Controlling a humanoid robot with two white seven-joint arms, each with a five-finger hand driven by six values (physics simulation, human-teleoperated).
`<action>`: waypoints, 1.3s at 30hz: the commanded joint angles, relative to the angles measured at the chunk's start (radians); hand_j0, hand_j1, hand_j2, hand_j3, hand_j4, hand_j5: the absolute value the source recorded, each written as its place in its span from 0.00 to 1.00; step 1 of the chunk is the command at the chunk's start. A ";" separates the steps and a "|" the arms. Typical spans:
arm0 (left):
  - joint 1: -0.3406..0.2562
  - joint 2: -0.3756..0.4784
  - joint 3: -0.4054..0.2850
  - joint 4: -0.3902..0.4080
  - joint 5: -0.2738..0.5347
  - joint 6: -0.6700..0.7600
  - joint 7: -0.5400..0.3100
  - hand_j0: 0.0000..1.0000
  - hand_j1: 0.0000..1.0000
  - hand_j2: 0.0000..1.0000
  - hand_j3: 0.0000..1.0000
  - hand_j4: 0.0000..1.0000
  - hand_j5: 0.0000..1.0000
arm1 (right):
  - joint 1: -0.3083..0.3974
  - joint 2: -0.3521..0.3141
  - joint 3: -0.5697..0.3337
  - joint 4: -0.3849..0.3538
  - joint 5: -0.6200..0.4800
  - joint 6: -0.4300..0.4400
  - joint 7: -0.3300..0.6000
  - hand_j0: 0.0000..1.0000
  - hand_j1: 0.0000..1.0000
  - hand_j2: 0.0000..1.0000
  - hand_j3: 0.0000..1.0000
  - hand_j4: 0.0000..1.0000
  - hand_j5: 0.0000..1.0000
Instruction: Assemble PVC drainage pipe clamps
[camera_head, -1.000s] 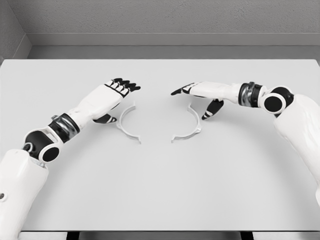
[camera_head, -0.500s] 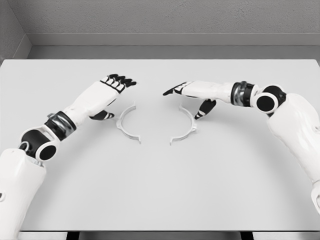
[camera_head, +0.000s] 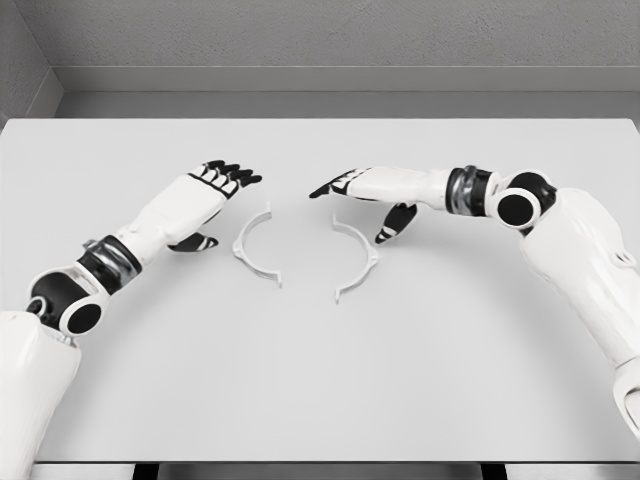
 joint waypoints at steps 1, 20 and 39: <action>0.000 -0.005 -0.010 -0.001 0.004 0.004 0.001 1.00 1.00 1.00 1.00 1.00 1.00 | -0.002 -0.002 -0.004 -0.013 -0.009 0.018 0.000 1.00 1.00 1.00 1.00 1.00 1.00; -0.023 -0.002 -0.046 0.021 -0.042 0.141 -0.068 1.00 1.00 1.00 1.00 1.00 1.00 | 0.272 -0.446 -0.125 -0.741 -0.156 0.083 0.000 1.00 1.00 1.00 1.00 1.00 1.00; -0.020 -0.010 -0.084 -0.048 -0.056 0.128 -0.068 1.00 1.00 1.00 1.00 1.00 1.00 | 0.227 -0.197 -0.007 -0.447 -0.032 0.132 0.000 1.00 1.00 1.00 1.00 1.00 1.00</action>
